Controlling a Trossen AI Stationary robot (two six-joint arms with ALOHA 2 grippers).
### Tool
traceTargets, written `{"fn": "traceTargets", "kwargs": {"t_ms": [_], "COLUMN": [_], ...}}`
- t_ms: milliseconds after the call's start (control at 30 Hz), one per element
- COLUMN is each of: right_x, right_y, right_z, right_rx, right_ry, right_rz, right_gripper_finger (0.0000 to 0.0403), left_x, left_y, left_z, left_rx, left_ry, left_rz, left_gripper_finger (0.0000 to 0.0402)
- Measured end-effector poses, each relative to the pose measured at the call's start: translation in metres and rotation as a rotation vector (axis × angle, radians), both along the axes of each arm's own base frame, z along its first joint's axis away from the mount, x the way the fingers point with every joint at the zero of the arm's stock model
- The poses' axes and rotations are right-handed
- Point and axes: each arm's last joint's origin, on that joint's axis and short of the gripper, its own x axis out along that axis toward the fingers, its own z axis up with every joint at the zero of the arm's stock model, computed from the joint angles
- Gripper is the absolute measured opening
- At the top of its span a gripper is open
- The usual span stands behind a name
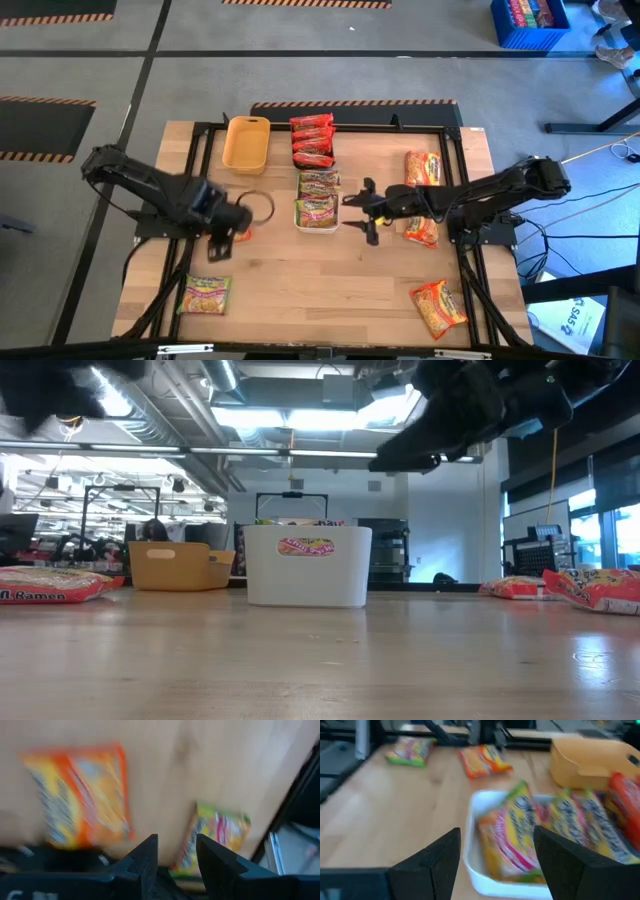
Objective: Sort Maruchan noodles
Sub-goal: Put the green noodle pack into the white bin
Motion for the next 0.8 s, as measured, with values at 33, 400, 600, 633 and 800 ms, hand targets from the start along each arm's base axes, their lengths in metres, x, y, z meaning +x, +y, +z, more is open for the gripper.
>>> {"fn": "traceTargets", "kwargs": {"t_ms": [33,400,600,633,800], "right_x": [0.001,0.011,0.009,0.008,0.006], "right_y": [0.004,0.043,0.061,0.063,0.071], "right_z": [-0.001,-0.026,-0.035,-0.035,-0.038], "right_rx": [0.006,0.077,0.104,0.108,0.128], "right_ry": [-0.001,0.023,0.048,0.052,0.063], "right_rz": [0.011,0.035,0.021,0.023,0.039], "right_gripper_finger": [0.0232,0.0232,0.0232,0.0232,0.0232], "left_x": [-0.004,-0.029,-0.041,-0.042,-0.039], "left_y": [-0.007,-0.089,-0.118,-0.122,-0.135], "left_z": [-0.008,-0.086,-0.107,-0.109,-0.126], "left_rx": [-0.02,-0.172,-0.164,-0.16,-0.119], "left_ry": [0.032,0.1,0.138,0.136,0.114], "left_rz": [0.003,-0.002,0.012,0.012,0.005], "left_gripper_finger": [0.0128,0.0128,0.0128,0.0128,0.0127]}}
